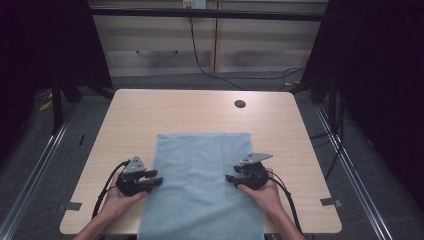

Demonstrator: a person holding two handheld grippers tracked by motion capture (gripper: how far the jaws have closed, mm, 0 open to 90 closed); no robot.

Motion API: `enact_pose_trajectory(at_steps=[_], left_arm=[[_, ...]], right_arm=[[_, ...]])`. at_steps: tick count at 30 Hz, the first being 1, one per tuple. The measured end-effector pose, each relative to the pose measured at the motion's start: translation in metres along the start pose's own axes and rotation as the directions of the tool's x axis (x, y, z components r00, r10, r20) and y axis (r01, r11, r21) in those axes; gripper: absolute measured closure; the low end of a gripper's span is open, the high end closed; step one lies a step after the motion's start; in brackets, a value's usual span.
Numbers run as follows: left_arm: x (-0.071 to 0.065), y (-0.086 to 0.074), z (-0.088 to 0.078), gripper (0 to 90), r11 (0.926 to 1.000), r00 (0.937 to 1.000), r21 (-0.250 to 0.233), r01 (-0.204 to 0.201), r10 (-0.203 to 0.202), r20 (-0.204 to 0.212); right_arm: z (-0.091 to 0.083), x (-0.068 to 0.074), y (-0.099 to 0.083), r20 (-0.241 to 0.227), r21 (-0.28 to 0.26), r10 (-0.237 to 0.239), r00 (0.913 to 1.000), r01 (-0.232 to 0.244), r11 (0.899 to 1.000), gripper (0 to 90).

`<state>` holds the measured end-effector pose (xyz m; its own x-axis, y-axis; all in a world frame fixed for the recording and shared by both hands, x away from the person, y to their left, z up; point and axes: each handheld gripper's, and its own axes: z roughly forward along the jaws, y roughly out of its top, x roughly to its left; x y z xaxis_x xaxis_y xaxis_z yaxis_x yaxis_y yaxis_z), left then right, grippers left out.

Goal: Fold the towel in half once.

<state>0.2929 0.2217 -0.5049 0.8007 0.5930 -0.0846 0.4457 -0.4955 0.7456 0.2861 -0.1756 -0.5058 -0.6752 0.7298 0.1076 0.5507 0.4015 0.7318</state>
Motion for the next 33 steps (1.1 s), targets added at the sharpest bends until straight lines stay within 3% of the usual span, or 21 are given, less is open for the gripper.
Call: enact_pose_trajectory(at_steps=[6, 9, 12, 14, 17, 19, 21, 24, 27, 29, 31, 33], left_arm=[[-0.016, -0.016, -0.016, 59.8, 0.9999, 0.9996, -0.012, -0.002, 0.002, 0.027], [-0.026, -0.021, -0.022, 59.7, 0.9999, 0.9995, -0.003, -0.017, 0.017, 0.028], [-0.031, -0.026, -0.030, 59.8, 0.9999, 0.9985, 0.011, -0.001, 0.001, 0.056], [-0.037, -0.030, -0.035, 60.7, 0.9997, 0.9989, 0.022, -0.011, 0.010, 0.046], [-0.039, -0.034, -0.041, 61.1, 0.9992, 0.9966, 0.029, 0.027, -0.030, 0.077], [-0.035, -0.033, -0.042, 59.6, 0.9991, 0.9953, 0.028, 0.032, -0.034, 0.091], [-0.028, -0.027, -0.042, 56.4, 0.9987, 0.9964, 0.000, 0.051, -0.051, 0.068], [-0.014, -0.016, -0.038, 55.5, 0.9956, 0.9950, -0.027, 0.090, -0.089, 0.046], [0.002, -0.005, -0.034, 55.2, 0.9923, 0.9934, -0.046, 0.115, -0.114, 0.005], [0.017, 0.005, -0.029, 55.4, 0.9869, 0.9885, -0.058, 0.151, -0.151, -0.003], [0.028, 0.012, -0.025, 54.8, 0.9844, 0.9867, -0.071, 0.161, -0.162, -0.011], [0.040, 0.021, -0.020, 54.5, 0.9807, 0.9829, -0.080, 0.179, -0.182, -0.032]], right_arm=[[-0.014, 0.022, -0.015, -0.057, 0.005, -0.033, 0.9978, 0.034, 0.999, 49.5], [-0.021, 0.029, -0.021, -0.083, 0.009, -0.035, 0.9960, 0.036, 0.999, 49.7], [-0.027, 0.038, -0.027, -0.107, 0.010, -0.033, 0.9937, 0.035, 0.999, 49.7], [-0.030, 0.044, -0.031, -0.123, 0.005, -0.026, 0.9921, 0.027, 1.000, 49.7], [-0.033, 0.053, -0.035, -0.134, 0.003, -0.020, 0.9907, 0.020, 1.000, 49.6], [-0.035, 0.055, -0.033, -0.132, 0.024, -0.034, 0.9906, 0.037, 0.999, 50.9], [-0.035, 0.048, -0.029, -0.137, 0.007, -0.018, 0.9904, 0.019, 1.000, 50.8], [-0.037, 0.025, -0.016, -0.079, -0.037, 0.001, 0.9969, -0.004, 0.999, 50.9], [-0.035, 0.000, -0.005, -0.031, -0.048, 0.035, 0.9989, -0.037, 0.998, 51.8], [-0.031, -0.016, 0.000, -0.014, -0.060, 0.060, 0.9981, -0.060, 0.996, 52.0], [-0.027, -0.028, 0.007, 0.020, -0.059, 0.077, 0.9969, -0.075, 0.995, 54.7], [-0.025, -0.041, 0.013, -0.007, -0.090, 0.136, 0.9907, -0.136, 0.987, 54.3]])
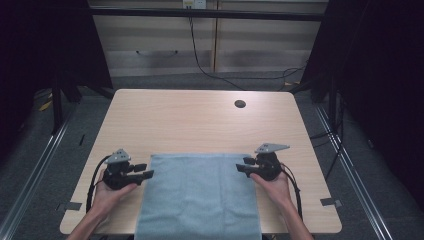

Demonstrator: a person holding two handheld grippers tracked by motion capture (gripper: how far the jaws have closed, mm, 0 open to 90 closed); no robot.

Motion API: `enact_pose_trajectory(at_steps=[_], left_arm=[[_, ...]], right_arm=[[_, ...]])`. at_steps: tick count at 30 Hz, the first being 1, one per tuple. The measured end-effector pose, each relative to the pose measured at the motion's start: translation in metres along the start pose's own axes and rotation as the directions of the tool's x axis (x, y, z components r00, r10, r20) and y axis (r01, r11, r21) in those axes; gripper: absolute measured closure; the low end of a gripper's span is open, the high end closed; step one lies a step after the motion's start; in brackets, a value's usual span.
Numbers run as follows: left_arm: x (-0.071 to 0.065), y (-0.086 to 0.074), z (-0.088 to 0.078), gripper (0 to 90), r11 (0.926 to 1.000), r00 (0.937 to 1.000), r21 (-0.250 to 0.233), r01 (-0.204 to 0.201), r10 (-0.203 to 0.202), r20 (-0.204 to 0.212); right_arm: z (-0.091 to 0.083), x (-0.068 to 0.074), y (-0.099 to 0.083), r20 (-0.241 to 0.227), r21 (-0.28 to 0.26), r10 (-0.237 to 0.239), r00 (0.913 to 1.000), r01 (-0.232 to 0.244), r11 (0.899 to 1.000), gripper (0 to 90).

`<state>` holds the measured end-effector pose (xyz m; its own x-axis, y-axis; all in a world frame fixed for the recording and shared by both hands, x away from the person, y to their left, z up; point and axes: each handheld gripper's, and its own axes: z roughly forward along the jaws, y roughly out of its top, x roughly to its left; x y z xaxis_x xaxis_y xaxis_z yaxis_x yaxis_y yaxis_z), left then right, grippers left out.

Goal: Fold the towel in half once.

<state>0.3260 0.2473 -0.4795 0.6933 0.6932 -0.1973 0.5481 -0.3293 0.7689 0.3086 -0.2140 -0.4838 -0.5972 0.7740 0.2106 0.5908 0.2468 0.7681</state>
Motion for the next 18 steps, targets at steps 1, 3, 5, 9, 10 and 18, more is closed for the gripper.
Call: enact_pose_trajectory(at_steps=[1, 3, 5, 9, 10, 18], left_arm=[[0.004, 0.005, 0.003, 53.6, 0.9998, 0.9999, -0.012, 0.014, -0.014, 0.003], [0.009, 0.013, 0.007, 53.9, 0.9992, 0.9998, -0.035, 0.017, -0.017, 0.004], [0.014, 0.017, 0.014, 53.9, 0.9990, 0.9996, -0.036, 0.029, -0.028, 0.005], [0.027, 0.021, 0.029, 52.8, 0.9983, 0.9980, 0.004, 0.058, -0.058, -0.024], [0.028, 0.022, 0.031, 52.0, 0.9986, 0.9986, 0.025, 0.046, -0.046, -0.028], [0.028, 0.014, 0.040, 44.2, 0.9971, 0.9977, 0.056, 0.052, -0.049, -0.047]], right_arm=[[0.001, -0.003, 0.003, 0.021, -0.019, -0.004, 0.9998, 0.005, 1.000, 52.9], [0.005, -0.009, 0.010, 0.057, 0.007, -0.027, 0.9980, 0.026, 1.000, 52.6], [0.010, -0.018, 0.014, 0.082, 0.018, -0.024, 0.9964, 0.022, 1.000, 51.3], [0.021, -0.033, 0.013, 0.112, 0.046, -0.001, 0.9937, -0.004, 0.999, 48.5], [0.023, -0.035, 0.012, 0.110, 0.045, 0.009, 0.9939, -0.014, 0.999, 47.6], [0.033, -0.041, 0.004, 0.130, 0.046, 0.017, 0.9913, -0.023, 0.999, 43.8]])
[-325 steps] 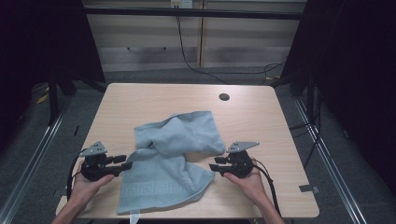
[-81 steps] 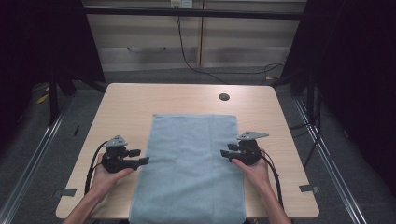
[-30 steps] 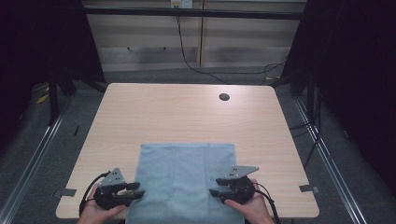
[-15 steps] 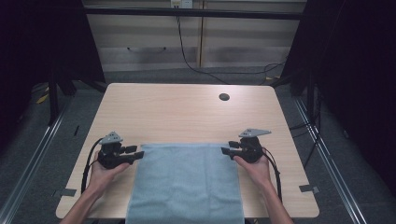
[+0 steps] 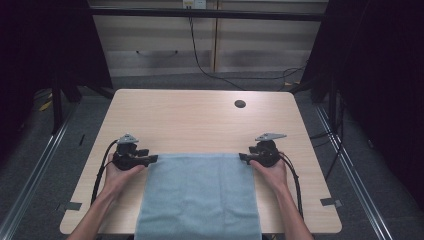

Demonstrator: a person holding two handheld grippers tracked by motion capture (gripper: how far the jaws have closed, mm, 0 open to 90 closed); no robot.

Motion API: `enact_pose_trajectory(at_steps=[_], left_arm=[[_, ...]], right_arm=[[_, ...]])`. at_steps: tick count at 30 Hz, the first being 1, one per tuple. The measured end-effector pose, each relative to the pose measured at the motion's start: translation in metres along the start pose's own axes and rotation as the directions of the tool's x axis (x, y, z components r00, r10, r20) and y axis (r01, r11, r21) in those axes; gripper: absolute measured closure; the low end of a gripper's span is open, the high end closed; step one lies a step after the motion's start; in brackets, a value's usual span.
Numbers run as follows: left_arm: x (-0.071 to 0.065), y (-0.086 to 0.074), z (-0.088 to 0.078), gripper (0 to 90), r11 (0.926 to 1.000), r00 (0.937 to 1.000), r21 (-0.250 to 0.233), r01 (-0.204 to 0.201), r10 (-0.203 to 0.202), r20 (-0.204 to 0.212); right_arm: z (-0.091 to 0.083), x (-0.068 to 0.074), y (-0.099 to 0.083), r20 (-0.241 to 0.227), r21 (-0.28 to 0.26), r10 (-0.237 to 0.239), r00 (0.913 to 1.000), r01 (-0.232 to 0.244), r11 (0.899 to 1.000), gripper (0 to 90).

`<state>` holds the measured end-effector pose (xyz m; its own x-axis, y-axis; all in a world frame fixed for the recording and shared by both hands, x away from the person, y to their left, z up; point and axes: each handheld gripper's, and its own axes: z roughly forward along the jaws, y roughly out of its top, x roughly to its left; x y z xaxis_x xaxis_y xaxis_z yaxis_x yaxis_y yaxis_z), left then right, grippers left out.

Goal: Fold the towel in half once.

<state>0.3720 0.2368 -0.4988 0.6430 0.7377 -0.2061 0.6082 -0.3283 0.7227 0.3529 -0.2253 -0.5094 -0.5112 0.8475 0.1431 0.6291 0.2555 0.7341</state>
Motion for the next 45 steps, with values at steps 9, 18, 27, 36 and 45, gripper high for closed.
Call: enact_pose_trajectory(at_steps=[9, 18, 27, 36, 45], left_arm=[[-0.001, 0.001, 0.003, 40.5, 0.9997, 0.9993, -0.018, -0.013, 0.013, -0.036], [-0.003, -0.001, 0.012, 47.3, 0.9979, 0.9973, -0.007, -0.064, 0.063, -0.036], [-0.009, -0.001, 0.012, 81.6, 0.9954, 0.9950, 0.009, -0.096, 0.095, 0.028], [-0.010, 0.003, -0.020, 81.8, 0.9929, 0.9930, -0.115, -0.032, 0.044, 0.109], [-0.017, 0.020, -0.048, 81.8, 0.9758, 0.9868, -0.218, -0.013, 0.048, 0.155]], right_arm=[[-0.003, 0.014, -0.005, 0.009, 0.009, -0.077, 0.9970, 0.077, 0.997, 69.8], [-0.002, 0.017, -0.005, -0.026, 0.009, -0.064, 0.9977, 0.064, 0.998, 85.2], [-0.001, 0.019, -0.004, -0.062, 0.009, -0.044, 0.9971, 0.044, 0.999, 85.4], [-0.026, 0.022, 0.009, -0.116, -0.096, -0.021, 0.9931, 0.010, 0.995, 85.6], [-0.058, 0.028, 0.035, -0.158, -0.194, -0.043, 0.9865, 0.012, 0.981, 85.8]])
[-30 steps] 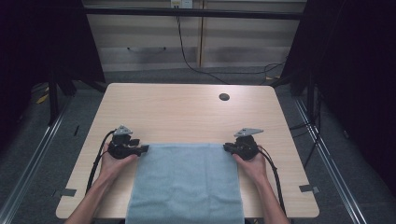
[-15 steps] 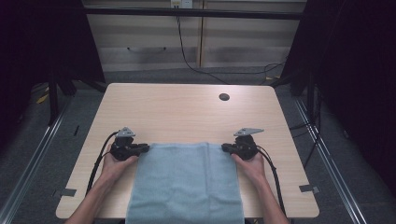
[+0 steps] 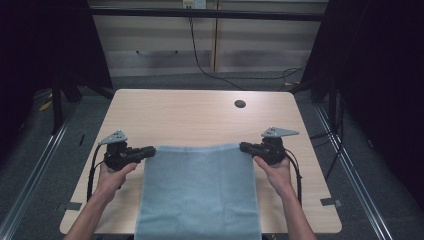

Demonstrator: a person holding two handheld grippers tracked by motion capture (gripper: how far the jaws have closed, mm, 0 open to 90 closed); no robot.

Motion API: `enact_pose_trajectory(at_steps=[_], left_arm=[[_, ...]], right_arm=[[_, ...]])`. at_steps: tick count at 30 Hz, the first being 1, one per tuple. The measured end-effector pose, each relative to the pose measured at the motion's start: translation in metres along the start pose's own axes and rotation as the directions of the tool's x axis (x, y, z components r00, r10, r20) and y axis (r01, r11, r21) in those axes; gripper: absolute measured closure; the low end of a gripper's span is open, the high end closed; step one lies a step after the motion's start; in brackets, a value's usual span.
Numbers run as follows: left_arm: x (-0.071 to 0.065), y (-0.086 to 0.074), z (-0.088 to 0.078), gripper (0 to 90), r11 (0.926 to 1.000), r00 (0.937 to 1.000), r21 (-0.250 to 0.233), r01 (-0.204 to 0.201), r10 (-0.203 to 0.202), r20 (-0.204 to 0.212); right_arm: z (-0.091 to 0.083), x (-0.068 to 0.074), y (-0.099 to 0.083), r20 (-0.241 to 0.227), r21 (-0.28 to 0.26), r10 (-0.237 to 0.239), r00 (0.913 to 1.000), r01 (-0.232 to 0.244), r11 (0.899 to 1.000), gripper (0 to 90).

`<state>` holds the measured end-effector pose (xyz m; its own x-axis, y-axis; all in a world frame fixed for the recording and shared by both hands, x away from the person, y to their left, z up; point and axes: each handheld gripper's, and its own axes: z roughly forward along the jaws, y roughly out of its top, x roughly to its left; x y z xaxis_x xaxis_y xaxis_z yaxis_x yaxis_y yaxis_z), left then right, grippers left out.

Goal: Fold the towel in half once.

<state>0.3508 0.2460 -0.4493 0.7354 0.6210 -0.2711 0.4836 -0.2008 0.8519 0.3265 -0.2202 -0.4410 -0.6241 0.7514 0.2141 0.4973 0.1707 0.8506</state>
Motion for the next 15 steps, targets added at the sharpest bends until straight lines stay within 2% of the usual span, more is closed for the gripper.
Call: enact_pose_trajectory(at_steps=[4, 8, 10, 12, 15], left_arm=[[0.003, 0.021, -0.008, 81.8, 0.9995, 1.0000, -0.033, 0.005, -0.005, -0.001], [0.003, 0.049, -0.018, 81.8, 0.9965, 0.9997, -0.081, -0.023, 0.023, -0.006], [0.003, 0.061, -0.022, 81.8, 0.9951, 0.9992, -0.091, -0.039, 0.039, -0.002], [0.003, 0.072, -0.025, 81.8, 0.9931, 0.9988, -0.106, -0.050, 0.049, -0.008], [0.004, 0.088, -0.027, 81.8, 0.9927, 0.9980, -0.104, -0.061, 0.059, -0.019]], right_arm=[[-0.010, 0.000, 0.027, 0.003, -0.035, -0.010, 0.9999, 0.010, 0.999, 85.9], [-0.017, 0.001, 0.057, 0.014, -0.086, -0.038, 0.9992, 0.039, 0.996, 85.9], [-0.019, 0.001, 0.069, 0.014, -0.106, -0.037, 0.9992, 0.038, 0.994, 85.9], [-0.019, 0.001, 0.081, 0.016, -0.114, -0.045, 0.9988, 0.047, 0.992, 85.9], [-0.017, 0.001, 0.096, 0.021, -0.107, -0.052, 0.9984, 0.054, 0.993, 85.9]])
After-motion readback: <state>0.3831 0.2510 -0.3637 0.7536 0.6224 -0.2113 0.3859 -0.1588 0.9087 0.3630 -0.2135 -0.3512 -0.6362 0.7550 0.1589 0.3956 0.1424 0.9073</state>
